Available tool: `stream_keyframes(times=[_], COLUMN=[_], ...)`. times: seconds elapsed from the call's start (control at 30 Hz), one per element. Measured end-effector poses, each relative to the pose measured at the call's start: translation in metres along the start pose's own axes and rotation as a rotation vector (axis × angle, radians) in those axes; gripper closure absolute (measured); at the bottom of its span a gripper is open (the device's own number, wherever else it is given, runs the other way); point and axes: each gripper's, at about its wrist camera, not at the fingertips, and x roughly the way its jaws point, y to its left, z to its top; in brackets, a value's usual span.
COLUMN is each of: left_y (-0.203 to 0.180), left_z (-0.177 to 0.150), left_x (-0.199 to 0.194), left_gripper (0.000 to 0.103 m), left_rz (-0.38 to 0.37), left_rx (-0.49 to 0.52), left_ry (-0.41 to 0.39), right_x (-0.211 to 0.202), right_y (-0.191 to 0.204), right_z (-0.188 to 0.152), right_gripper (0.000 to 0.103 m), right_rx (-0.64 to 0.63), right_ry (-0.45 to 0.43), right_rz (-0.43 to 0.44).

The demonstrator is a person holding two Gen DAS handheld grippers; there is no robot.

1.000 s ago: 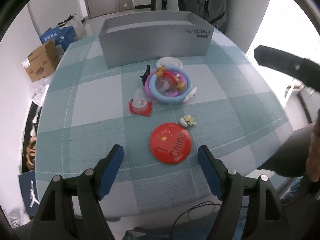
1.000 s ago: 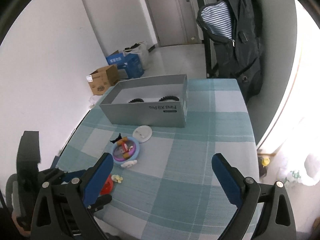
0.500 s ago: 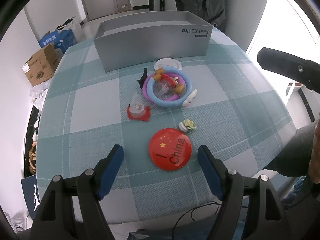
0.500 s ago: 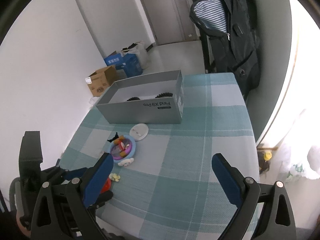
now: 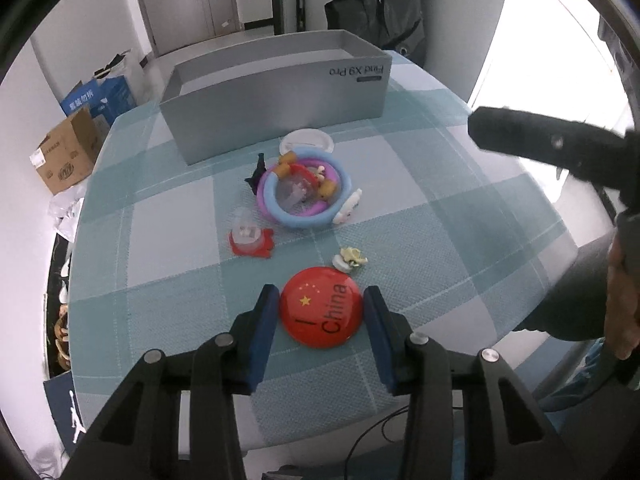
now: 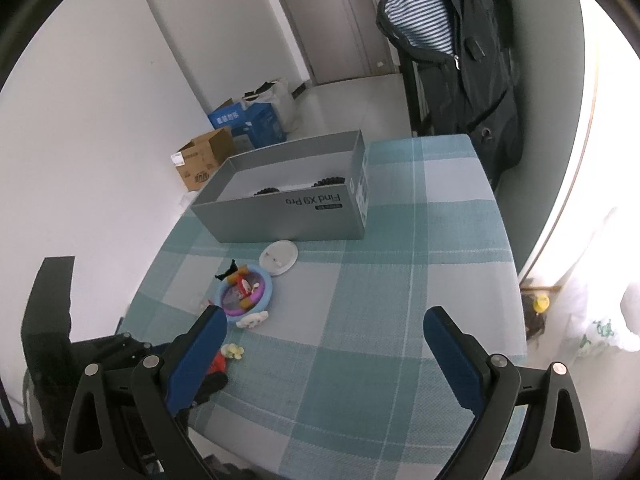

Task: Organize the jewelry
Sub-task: 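Close the left gripper on the red badge and lift it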

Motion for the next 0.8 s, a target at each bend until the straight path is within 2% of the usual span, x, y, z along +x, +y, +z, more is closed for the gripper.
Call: stream_keyframes(times=[0.2,0.33,0.5,0.6,0.67,0.8], left_y=[0.003,0.029,0.062,0.083,0.090,0.100], left_z=[0.006,0.017,0.022,0.024,0.024,0.023], left_x=[-0.020,-0.028,-0.036,-0.036,-0.035,-0.035], left_gripper=[0.065,0.065,0.065,0.065,0.065,0.065], left_rz=[-0.051,-0.080,-0.077,-0.080,-0.086,-0.104], left_rx=[-0.040,-0.129,-0.238,-0.309,-0.339,-0.380], left_ry=[-0.069,-0.112,-0.156,-0.169,-0.176,-0.187], right_x=[0.005,0.009,0.020,0.028,0.032,0.040], right_y=[0.003,0.011,0.027,0.041,0.048,0.063], right_z=[-0.003,-0.006,-0.014,-0.022,-0.026,-0.032], right_gripper=[0.004,0.013,0.020,0.031,0.032,0.041], right_rx=[-0.001,-0.032,-0.080,-0.117,-0.145,-0.197], right_ry=[0.021,0.042,0.086,0.126,0.141,0.155], right_rz=[0.021,0.043,0.099,0.143,0.149,0.154])
